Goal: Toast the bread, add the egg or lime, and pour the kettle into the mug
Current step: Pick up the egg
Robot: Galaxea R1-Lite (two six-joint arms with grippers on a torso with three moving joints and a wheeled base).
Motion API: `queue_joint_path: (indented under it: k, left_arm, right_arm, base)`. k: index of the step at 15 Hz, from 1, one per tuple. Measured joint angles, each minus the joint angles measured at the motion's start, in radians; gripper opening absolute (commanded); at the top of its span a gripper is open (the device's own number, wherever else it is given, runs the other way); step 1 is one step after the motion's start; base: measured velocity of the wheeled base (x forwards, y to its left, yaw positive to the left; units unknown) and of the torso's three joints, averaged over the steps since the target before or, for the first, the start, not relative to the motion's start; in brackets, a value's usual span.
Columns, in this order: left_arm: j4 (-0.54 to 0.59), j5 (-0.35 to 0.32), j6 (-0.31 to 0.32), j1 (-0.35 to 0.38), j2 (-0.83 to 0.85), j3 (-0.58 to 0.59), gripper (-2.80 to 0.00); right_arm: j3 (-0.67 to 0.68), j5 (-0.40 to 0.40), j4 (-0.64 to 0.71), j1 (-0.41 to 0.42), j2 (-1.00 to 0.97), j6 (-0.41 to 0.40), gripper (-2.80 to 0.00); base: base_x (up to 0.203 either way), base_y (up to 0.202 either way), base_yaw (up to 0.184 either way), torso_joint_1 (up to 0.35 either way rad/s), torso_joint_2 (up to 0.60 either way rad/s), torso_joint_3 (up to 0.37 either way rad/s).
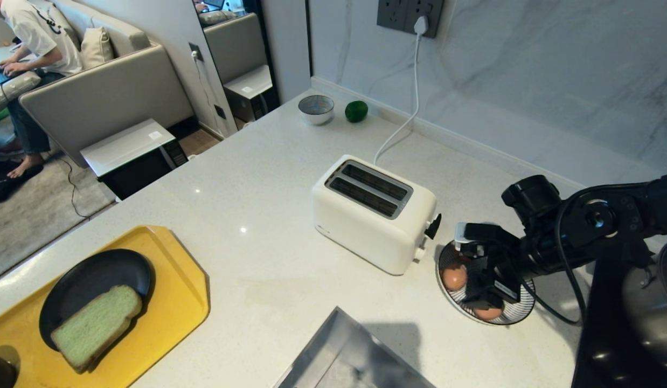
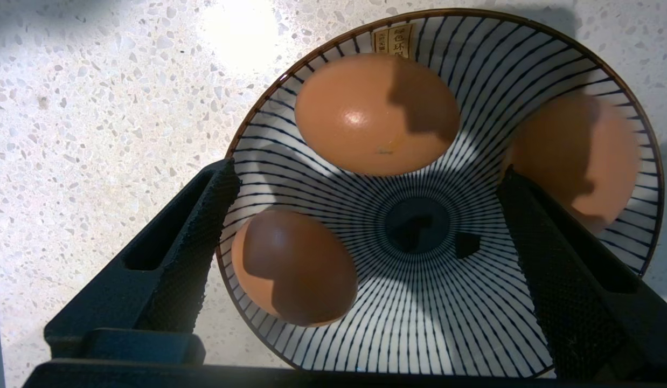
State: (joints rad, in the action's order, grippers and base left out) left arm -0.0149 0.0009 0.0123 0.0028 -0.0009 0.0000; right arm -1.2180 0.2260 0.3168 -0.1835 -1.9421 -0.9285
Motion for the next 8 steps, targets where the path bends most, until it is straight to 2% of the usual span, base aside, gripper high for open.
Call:
queue_joint_path:
  k: [8]
  left_arm:
    - [0.0,0.001,0.0,0.0,0.0,0.0,-2.8]
  right_arm:
    - [-0.001,0.0,0.0,0.001,0.011,0.0,0.0]
  base:
    - [0.0,0.0,0.0,0.0,0.0,0.0]
